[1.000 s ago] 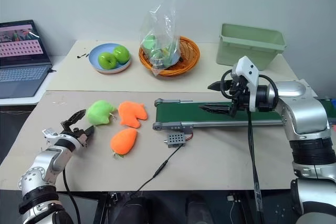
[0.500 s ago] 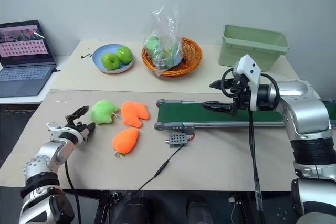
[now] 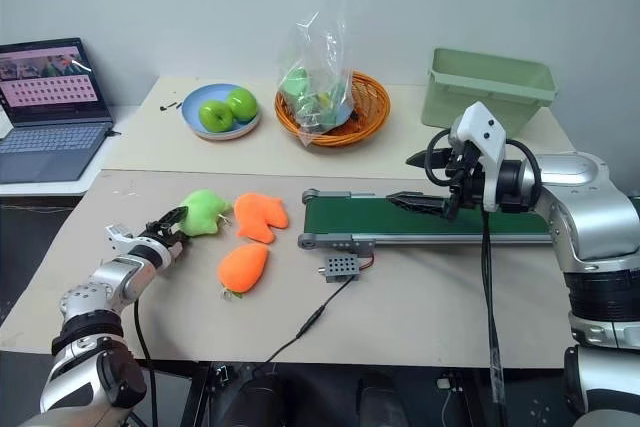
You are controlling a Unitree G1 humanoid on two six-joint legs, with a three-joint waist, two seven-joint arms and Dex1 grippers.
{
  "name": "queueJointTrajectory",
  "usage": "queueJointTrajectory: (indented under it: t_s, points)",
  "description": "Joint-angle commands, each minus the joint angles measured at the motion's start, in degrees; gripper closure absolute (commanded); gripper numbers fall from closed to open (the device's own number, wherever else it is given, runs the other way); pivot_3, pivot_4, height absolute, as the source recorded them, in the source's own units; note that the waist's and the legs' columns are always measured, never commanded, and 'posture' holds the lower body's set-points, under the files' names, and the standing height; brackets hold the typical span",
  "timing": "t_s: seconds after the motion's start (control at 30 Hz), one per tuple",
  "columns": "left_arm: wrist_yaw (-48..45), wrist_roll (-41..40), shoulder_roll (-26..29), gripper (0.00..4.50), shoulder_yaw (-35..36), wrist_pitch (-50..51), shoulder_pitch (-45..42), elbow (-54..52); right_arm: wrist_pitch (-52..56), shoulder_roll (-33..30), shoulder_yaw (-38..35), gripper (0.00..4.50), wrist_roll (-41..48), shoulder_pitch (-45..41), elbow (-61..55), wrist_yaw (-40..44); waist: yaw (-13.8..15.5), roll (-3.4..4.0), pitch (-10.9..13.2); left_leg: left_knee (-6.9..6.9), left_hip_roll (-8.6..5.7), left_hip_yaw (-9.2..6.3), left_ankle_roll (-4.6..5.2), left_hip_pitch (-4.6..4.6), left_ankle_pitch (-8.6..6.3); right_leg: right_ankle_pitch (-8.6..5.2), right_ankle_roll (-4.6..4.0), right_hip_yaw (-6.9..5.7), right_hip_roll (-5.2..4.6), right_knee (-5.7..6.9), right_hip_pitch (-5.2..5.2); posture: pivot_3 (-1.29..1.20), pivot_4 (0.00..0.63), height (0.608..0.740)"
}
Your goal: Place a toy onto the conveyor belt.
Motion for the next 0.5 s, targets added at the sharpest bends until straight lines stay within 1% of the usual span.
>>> queueJointTrajectory:
  t_s: [0.03,0.07,0.1,0.13,0.27,0.37,0.43,0.5]
  points:
    - [-0.42,1.52,-0.23,3.72,-0.30,2.24,1.00,-0.51,-0.16,-0.83,-2.51,0.00,0.80,-0.41,-1.79,-0.46,0.00,0.03,-0.02,0.00,0.00,0.00,0.00,0.01,0.00,0.00,0.00,0.00,0.00,0.01,0.00,0.00,0.150,0.740]
    - [-0.51,1.67,-0.15,4.14,-0.05,2.46,1.04,-0.98,-0.25,-0.76,-2.44,0.00,0.76,-0.50,-1.69,-0.50,-0.03,0.04,-0.02,-0.01,0.00,0.00,0.00,0.04,0.00,0.00,0.00,0.01,-0.01,0.02,0.02,0.00,0.150,0.740]
    - [-0.61,1.77,-0.06,4.38,0.23,2.52,1.05,-1.45,-0.34,-0.67,-2.36,0.00,0.72,-0.58,-1.61,-0.52,-0.06,0.06,-0.03,0.00,0.00,0.00,0.00,0.05,0.00,0.00,0.00,0.01,0.00,0.03,0.03,0.00,0.150,0.740]
    - [0.06,0.87,-0.16,4.45,1.63,1.97,0.64,-1.60,-0.43,-0.57,-2.23,0.00,0.68,-0.69,-1.53,-0.52,-0.10,0.08,-0.05,-0.01,0.00,0.00,0.00,0.09,0.00,0.00,0.00,0.01,0.00,0.04,0.06,0.00,0.150,0.740]
    - [0.93,1.13,0.36,4.45,2.56,1.47,0.14,-4.78,-0.75,-0.27,-1.83,0.00,0.54,-0.99,-1.22,-0.39,-0.44,0.08,-0.04,-0.01,0.01,-0.01,0.00,0.09,0.00,0.00,0.00,0.01,0.01,0.03,0.06,0.00,0.150,0.740]
    - [1.31,1.89,1.62,4.45,1.21,1.63,0.46,-13.18,-1.01,-0.22,-1.65,0.00,0.43,-1.35,-0.61,-0.09,-0.65,-0.07,0.04,-0.01,0.03,-0.03,0.00,-0.02,0.00,0.00,0.00,0.01,0.02,0.04,-0.05,0.00,0.150,0.740]
    - [0.64,6.41,3.26,4.45,-1.69,-1.09,1.61,-18.85,-1.28,-0.24,-1.56,0.00,0.24,-1.52,-0.19,0.07,-0.86,-0.19,0.11,-0.01,0.03,-0.04,-0.01,-0.10,0.00,0.00,-0.01,0.00,0.02,0.02,-0.11,0.00,0.150,0.740]
    - [0.16,8.89,4.13,4.45,-2.67,-3.37,2.28,-22.60,-1.53,-0.12,-1.43,0.00,0.05,-1.69,0.22,0.11,-0.92,-0.20,0.12,-0.01,0.03,-0.05,-0.01,-0.16,0.00,0.01,-0.01,0.00,0.01,-0.02,-0.14,0.00,0.150,0.740]
